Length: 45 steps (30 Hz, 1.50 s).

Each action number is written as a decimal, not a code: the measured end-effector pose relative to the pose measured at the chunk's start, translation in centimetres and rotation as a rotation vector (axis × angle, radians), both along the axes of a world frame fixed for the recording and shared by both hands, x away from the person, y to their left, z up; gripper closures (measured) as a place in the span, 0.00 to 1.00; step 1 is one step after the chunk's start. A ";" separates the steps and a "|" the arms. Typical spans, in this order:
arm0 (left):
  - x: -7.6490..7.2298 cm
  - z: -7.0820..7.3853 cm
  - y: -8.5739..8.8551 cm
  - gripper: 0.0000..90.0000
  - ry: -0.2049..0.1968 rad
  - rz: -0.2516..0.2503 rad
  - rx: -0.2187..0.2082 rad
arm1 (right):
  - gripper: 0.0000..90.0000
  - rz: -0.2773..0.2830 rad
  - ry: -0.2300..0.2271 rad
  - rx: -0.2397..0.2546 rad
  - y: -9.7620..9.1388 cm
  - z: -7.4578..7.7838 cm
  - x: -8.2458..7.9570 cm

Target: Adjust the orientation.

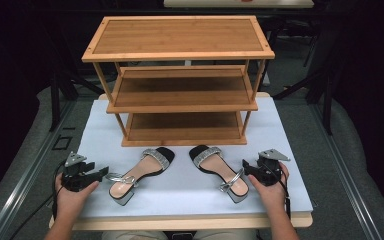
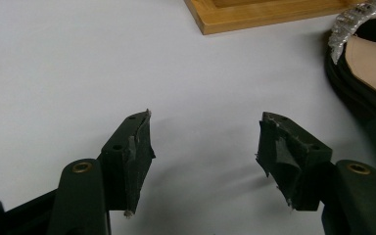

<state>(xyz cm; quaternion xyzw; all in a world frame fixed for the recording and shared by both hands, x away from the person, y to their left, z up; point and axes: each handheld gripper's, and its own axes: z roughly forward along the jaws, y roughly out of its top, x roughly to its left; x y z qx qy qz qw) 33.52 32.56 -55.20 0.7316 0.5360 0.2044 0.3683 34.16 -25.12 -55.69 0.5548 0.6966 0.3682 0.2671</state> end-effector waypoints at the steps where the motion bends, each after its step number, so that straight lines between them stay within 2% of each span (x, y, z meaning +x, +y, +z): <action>1: 0.0 0.0 0.0 0.41 0.000 0.000 0.000 | 0.36 0.000 0.000 0.000 0.0 0.0 0.0; 8: -0.1 0.1 0.0 0.42 -0.010 0.003 -0.023 | 0.36 -0.001 -0.012 -0.009 0.0 0.1 -0.2; 20: -0.4 0.3 0.0 0.45 -0.012 0.025 -0.076 | 0.36 -0.016 -0.016 0.012 -0.1 0.1 -0.3; 22: -0.5 0.7 0.0 0.45 -0.019 0.036 -0.108 | 0.36 -0.008 -0.017 0.015 0.1 0.1 -0.5; 25: -0.5 1.1 0.0 0.45 -0.016 0.045 -0.114 | 0.36 -0.004 -0.016 0.018 0.2 -0.1 -0.6; 27: -0.4 2.0 -0.2 0.44 -0.002 0.045 -0.169 | 0.36 0.002 -0.018 0.016 0.3 0.0 -0.9; 29: -0.4 2.4 -0.3 0.43 -0.005 0.040 -0.180 | 0.36 0.002 -0.022 0.019 0.3 0.0 -0.9; 32: -0.1 3.7 -1.2 0.42 0.013 -0.007 -0.189 | 0.36 -0.004 -0.034 0.027 0.2 0.2 -1.1; 33: 0.0 4.0 -1.4 0.40 0.019 -0.020 -0.182 | 0.36 -0.007 -0.039 0.037 0.1 0.2 -1.1; 34: 0.2 4.8 -2.1 0.39 0.045 -0.056 -0.152 | 0.36 -0.010 -0.040 0.039 0.1 0.2 -1.1; 35: 0.2 4.8 -2.1 0.39 0.045 -0.056 -0.152 | 0.36 -0.010 -0.040 0.039 0.1 0.2 -1.1; 36: 0.3 5.2 -2.7 0.39 0.059 -0.083 -0.124 | 0.36 -0.011 -0.033 0.041 0.0 0.3 -1.2; 37: 0.4 5.9 -3.6 0.37 0.074 -0.139 -0.071 | 0.36 -0.014 -0.035 0.050 -0.1 0.1 -1.1; 42: 0.6 7.4 -6.2 0.37 0.104 -0.264 0.107 | 0.36 -0.022 -0.023 0.051 -0.2 0.0 -1.0; 43: 0.7 7.6 -6.7 0.37 0.109 -0.284 0.129 | 0.36 -0.024 -0.022 0.054 -0.2 0.0 -1.0; 45: 0.8 7.7 -7.0 0.37 0.124 -0.301 0.137 | 0.36 -0.028 -0.022 0.053 -0.2 -0.1 -1.0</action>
